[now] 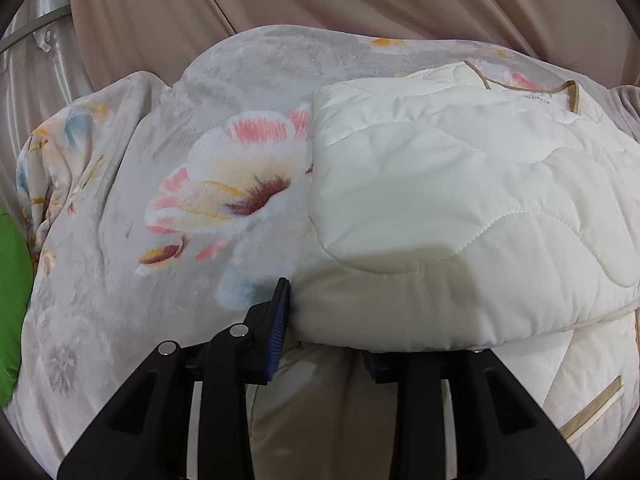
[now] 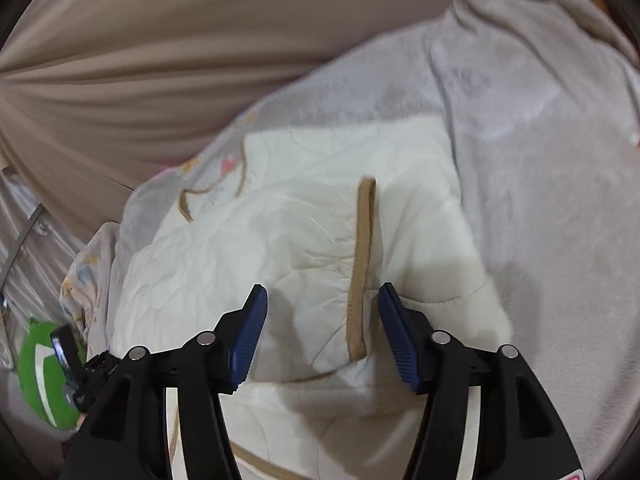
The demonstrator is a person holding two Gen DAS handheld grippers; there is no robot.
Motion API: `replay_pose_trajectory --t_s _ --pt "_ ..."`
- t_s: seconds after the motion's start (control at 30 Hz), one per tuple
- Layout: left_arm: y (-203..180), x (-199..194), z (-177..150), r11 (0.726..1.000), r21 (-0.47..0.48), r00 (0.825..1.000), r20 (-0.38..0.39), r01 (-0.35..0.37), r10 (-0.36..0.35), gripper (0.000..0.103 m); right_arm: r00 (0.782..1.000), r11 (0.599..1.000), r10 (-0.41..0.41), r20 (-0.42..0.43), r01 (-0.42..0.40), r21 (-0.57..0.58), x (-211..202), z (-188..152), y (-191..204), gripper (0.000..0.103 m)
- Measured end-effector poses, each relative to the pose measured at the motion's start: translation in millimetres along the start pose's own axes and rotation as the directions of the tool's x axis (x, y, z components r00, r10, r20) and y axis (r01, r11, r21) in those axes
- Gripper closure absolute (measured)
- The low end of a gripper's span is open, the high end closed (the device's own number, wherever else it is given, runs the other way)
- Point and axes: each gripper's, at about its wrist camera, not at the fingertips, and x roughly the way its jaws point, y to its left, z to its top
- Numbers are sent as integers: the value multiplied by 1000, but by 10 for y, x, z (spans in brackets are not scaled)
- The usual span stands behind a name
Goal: Fold large clothes
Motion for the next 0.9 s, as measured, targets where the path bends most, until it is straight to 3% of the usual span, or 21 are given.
replay_pose_trajectory --t_s 0.03,0.07,0.13,0.2,0.27,0.37,0.4,0.43,0.53,0.67,0.73,0.8,0.83,0.9 --pt "17 -8 0 1000 -9 1000 1 -1 1 72 1000 1000 -1 -25 1 -5 65 13 33 91" --pt "44 -17 -2 1000 -21 1000 2 3 -3 73 1000 999 0 -14 -1 -35 39 25 123 93" --pt "103 -38 -15 999 -46 1000 4 10 -10 73 992 988 30 122 -12 -152 -247 22 419 95" --pt "130 -44 -38 998 -57 1000 4 13 -12 73 970 970 92 224 -37 -239 -563 -17 638 96" --pt "108 -17 -38 999 -52 1000 -6 10 -10 73 968 970 50 247 12 -243 -609 -30 635 96" --pt "64 -4 -32 1000 -29 1000 -11 -1 1 71 984 967 -142 108 161 -196 -108 -33 262 97" --pt "53 -11 -33 1000 -20 1000 -11 -2 2 71 985 969 -171 30 173 -177 99 -76 106 97" --pt "51 -23 -40 1000 -10 1000 -12 0 0 71 990 980 -142 4 141 -137 194 -121 -16 99" --pt "105 -223 -122 999 18 1000 1 26 -26 71 986 979 -166 31 168 -117 15 -76 13 92" --pt "238 -707 -210 995 26 994 46 97 -99 71 950 940 -272 151 296 -167 -379 -47 229 81" --pt "211 -961 -89 992 38 986 113 117 -121 69 959 941 -224 174 260 -217 -469 -16 481 82" --pt "64 -1139 157 986 60 971 174 158 -167 60 981 949 -124 151 162 -270 -404 44 813 82" --pt "-41 -1171 306 981 70 963 194 179 -190 54 988 947 -84 133 120 -299 -343 46 991 82" --pt "-286 -1123 598 978 89 953 221 191 -206 54 995 927 -16 94 50 -372 -150 37 1375 82"
